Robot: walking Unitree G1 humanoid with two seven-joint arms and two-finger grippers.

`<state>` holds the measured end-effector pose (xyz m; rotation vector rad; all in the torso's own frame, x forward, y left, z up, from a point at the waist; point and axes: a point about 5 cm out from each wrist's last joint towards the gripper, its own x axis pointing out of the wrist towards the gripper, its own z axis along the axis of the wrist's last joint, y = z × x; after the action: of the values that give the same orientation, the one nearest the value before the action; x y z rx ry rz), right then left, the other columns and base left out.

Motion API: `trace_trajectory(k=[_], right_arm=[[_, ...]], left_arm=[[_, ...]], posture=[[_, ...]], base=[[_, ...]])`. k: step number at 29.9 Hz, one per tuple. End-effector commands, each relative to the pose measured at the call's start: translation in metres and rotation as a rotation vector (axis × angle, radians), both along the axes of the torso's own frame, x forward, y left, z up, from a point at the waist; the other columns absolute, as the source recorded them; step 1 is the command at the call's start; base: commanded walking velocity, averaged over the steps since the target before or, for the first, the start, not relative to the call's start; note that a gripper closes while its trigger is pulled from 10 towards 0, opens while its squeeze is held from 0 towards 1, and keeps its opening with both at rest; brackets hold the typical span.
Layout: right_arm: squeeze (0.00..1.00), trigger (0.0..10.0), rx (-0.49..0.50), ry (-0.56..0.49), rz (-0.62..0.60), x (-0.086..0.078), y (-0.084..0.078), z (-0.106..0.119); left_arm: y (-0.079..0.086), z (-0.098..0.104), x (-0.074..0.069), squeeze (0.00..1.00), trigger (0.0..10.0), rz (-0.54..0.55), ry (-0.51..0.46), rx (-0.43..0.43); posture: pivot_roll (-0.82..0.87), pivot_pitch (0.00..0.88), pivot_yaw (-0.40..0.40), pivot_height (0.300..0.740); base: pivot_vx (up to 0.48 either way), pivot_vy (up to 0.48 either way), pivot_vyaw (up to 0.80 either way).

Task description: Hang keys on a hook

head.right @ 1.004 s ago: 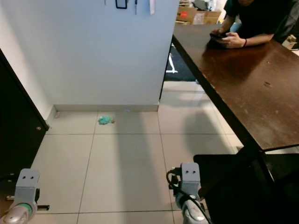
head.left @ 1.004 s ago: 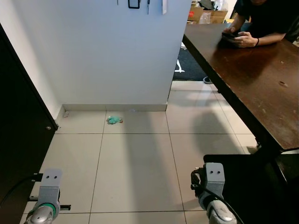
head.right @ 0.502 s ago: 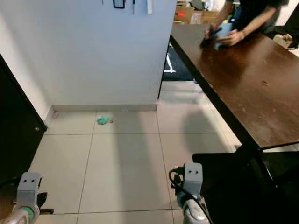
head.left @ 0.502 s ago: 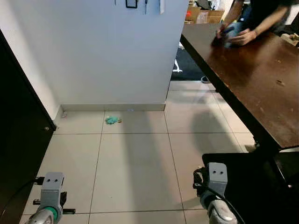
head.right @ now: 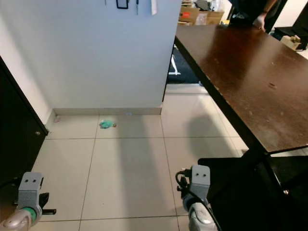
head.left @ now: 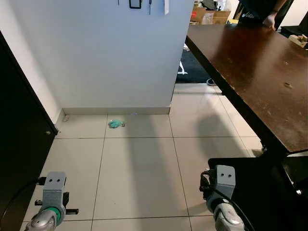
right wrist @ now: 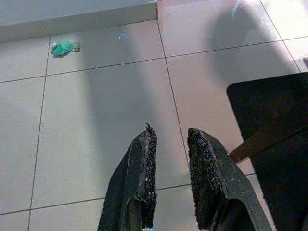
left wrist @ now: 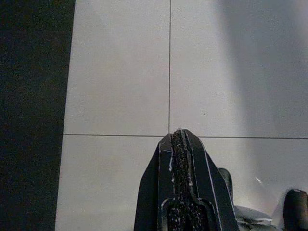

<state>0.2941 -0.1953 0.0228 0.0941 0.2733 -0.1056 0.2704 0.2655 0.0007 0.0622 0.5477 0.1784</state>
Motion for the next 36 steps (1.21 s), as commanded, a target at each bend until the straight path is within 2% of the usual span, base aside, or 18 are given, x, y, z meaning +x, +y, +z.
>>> trace_trajectory(k=[1,4,21,36], right_arm=[[0.0,10.0,0.004,0.037,-0.009,-0.0057,-0.0001,-0.008],[0.0,10.0,0.027,0.038,-0.024,-0.006,-0.0003,-0.009],[0.0,10.0,0.049,0.039,-0.03,-0.0071,-0.0012,-0.0102],[0.0,10.0,0.045,0.037,-0.026,-0.0059,-0.001,-0.0091]], left_arm=[[0.0055,-0.0071,-0.0092,0.0,10.0,0.028,0.04,-0.01],[0.0089,-0.0074,-0.0106,0.0,10.0,0.066,0.044,-0.034],[0.0123,-0.0066,-0.0113,0.0,10.0,0.099,0.044,-0.058],[0.0093,-0.0046,-0.0083,0.0,10.0,0.067,0.036,-0.042]], posture=[[0.07,0.114,0.095,0.74],[0.06,0.113,0.102,0.74],[0.07,0.122,0.101,0.74],[0.07,0.125,0.099,0.74]], base=[[0.0,0.0,0.0],[0.0,0.0,0.0],[0.0,0.0,0.0],[0.0,0.0,0.0]])
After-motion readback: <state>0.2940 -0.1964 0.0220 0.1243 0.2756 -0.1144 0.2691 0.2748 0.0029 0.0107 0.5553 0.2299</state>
